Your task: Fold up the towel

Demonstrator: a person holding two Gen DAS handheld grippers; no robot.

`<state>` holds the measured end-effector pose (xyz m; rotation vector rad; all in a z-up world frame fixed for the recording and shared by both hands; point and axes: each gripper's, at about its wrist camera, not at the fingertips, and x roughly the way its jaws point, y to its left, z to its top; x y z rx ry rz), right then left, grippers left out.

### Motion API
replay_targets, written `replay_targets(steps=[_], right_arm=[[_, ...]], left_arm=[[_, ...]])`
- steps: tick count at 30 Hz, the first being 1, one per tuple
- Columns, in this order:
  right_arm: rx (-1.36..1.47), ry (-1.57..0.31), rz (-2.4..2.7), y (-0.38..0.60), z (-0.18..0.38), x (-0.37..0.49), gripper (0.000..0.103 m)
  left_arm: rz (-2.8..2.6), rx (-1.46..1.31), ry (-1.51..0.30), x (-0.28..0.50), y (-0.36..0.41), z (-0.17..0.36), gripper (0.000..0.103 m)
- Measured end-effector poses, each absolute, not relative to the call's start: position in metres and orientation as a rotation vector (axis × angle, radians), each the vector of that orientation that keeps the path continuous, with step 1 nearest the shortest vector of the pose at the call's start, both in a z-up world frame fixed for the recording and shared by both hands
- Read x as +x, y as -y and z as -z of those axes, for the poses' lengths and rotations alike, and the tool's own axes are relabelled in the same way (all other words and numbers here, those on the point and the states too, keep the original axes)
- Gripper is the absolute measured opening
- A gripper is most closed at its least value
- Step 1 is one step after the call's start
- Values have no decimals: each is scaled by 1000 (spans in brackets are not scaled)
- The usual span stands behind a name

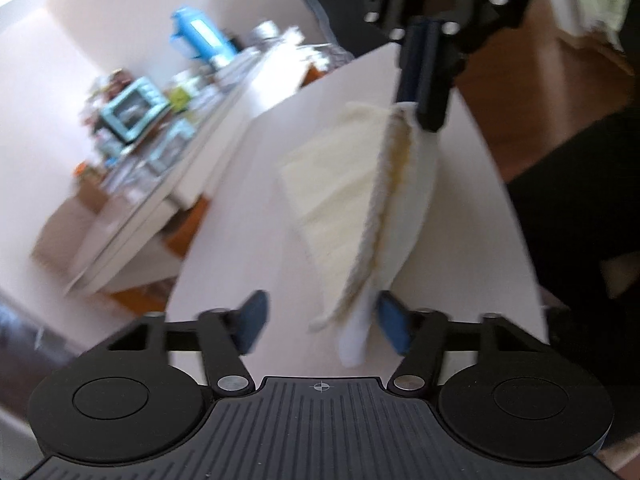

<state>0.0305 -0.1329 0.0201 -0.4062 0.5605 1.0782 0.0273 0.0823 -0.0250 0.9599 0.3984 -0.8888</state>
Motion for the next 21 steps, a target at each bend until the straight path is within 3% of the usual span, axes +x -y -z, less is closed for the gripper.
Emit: replay_targets(steps=[1, 3, 12, 21], right_arm=[[-401, -564, -1080, 137, -19, 30, 8], [-390, -568, -1082, 138, -22, 28, 8], [-147, -592, -1099, 186, -6, 27, 8], [235, -514, -934, 264, -10, 75, 8]], left_arm=[[923, 979, -417, 27, -79, 26, 34], [956, 998, -448, 26, -74, 26, 7], [1014, 1043, -540, 30, -57, -6, 7], [950, 1065, -483, 103, 4, -44, 8]])
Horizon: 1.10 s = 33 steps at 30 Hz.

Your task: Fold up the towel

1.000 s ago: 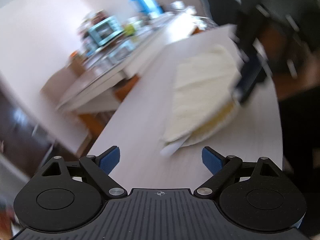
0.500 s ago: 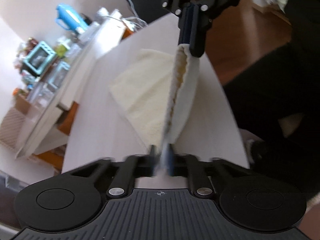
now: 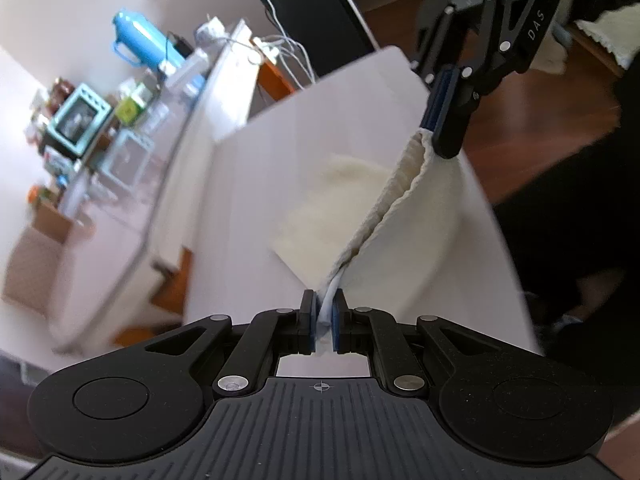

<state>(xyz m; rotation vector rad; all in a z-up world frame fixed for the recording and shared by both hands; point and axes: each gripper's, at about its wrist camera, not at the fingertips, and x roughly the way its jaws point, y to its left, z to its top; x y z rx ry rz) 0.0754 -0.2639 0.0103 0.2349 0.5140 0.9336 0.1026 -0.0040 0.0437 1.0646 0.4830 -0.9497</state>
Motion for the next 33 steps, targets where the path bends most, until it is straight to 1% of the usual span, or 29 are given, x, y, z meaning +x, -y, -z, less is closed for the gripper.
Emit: replay_targets(steps=[2, 6, 11, 16, 20, 22, 24, 26, 28, 29, 30, 31, 33], right_arm=[[303, -526, -868, 285, 1, 93, 8], [395, -571, -775, 308, 24, 121, 8], [421, -612, -706, 313, 43, 144, 8], [443, -638, -665, 316, 51, 154, 8], [398, -657, -628, 315, 57, 159, 9], [375, -669, -623, 313, 58, 157, 13], [341, -671, -602, 311, 58, 157, 19], [325, -658, -591, 312, 55, 152, 20], [303, -639, -574, 314, 52, 147, 20], [296, -629, -564, 314, 51, 146, 20], [280, -613, -552, 313, 49, 144, 20], [264, -602, -546, 311, 48, 142, 20], [239, -588, -542, 308, 47, 141, 20]], left_arm=[[956, 1081, -478, 119, 22, -41, 8], [978, 1122, -521, 160, 57, -17, 8], [983, 1118, -556, 188, 78, 0, 9], [988, 1088, -594, 209, 88, 9, 13], [979, 1069, -621, 212, 87, 16, 15], [977, 1064, -628, 215, 87, 21, 16], [974, 1056, -632, 216, 87, 23, 19], [961, 1034, -637, 218, 84, 23, 19], [941, 1006, -643, 221, 80, 22, 22], [930, 991, -649, 223, 78, 22, 26], [919, 976, -655, 224, 76, 22, 34], [911, 955, -659, 226, 74, 20, 37], [897, 909, -663, 228, 67, 18, 38]])
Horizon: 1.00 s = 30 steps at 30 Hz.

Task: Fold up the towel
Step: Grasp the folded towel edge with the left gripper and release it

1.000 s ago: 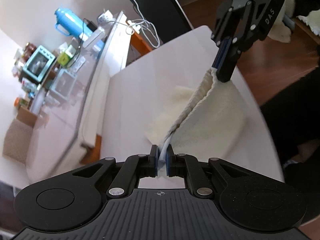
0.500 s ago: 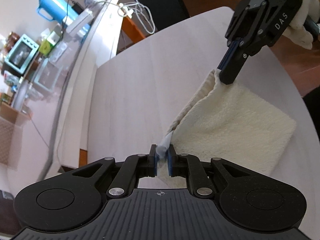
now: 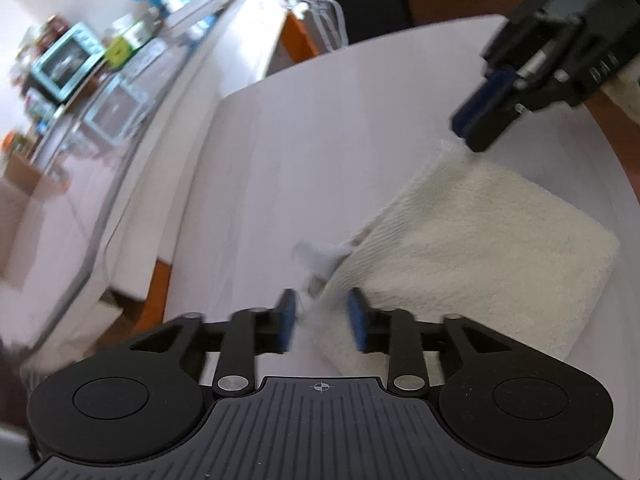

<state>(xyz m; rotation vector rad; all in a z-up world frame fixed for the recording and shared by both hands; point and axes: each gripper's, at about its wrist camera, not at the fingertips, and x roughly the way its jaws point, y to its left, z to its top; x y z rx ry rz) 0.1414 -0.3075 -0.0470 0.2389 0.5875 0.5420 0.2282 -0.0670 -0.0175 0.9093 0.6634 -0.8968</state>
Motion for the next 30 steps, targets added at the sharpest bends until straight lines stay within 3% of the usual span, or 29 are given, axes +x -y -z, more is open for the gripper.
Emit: replay_targets(steps=[30], right_arm=[[90, -566, -551, 287, 38, 136, 27]], left_arm=[[867, 837, -663, 225, 57, 23, 41]])
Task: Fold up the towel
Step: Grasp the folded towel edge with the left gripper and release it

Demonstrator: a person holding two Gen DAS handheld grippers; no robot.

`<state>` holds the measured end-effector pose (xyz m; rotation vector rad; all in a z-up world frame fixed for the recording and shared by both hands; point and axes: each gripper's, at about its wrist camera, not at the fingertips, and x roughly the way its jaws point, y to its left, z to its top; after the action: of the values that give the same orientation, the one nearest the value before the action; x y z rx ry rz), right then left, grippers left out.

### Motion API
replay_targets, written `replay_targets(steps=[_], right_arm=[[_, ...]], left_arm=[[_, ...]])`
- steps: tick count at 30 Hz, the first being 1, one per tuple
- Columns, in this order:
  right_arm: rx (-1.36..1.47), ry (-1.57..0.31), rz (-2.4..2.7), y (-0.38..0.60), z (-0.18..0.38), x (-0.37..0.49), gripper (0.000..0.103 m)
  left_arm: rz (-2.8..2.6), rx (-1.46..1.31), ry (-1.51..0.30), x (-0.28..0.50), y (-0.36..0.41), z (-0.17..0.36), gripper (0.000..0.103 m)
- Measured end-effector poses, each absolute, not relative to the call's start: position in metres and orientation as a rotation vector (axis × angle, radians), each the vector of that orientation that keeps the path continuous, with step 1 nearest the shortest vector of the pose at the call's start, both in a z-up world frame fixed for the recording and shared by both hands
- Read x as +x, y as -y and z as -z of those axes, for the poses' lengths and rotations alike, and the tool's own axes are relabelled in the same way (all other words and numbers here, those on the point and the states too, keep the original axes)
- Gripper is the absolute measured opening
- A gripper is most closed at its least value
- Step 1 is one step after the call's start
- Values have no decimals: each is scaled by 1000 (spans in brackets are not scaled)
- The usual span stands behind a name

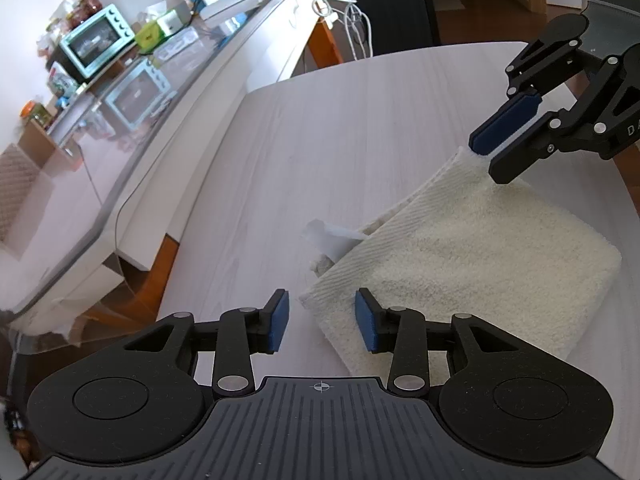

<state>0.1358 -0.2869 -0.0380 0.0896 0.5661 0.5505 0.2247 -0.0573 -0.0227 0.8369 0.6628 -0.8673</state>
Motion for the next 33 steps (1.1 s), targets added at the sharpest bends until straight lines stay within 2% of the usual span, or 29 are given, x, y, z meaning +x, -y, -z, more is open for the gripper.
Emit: replay_targets(steps=[7, 10, 12, 14, 33], right_arm=[[61, -548, -580, 285, 25, 142, 28], [49, -539, -594, 284, 17, 153, 28], [43, -538, -594, 283, 15, 160, 29], [35, -541, -599, 282, 14, 169, 29], [6, -715, -752, 248, 37, 243, 28]], left_arm=[[874, 803, -675, 228, 52, 22, 45], [893, 772, -686, 228, 48, 22, 32], [900, 762, -687, 227, 47, 23, 19], [899, 764, -674, 225, 46, 23, 14], [936, 934, -498, 187, 39, 20, 12]])
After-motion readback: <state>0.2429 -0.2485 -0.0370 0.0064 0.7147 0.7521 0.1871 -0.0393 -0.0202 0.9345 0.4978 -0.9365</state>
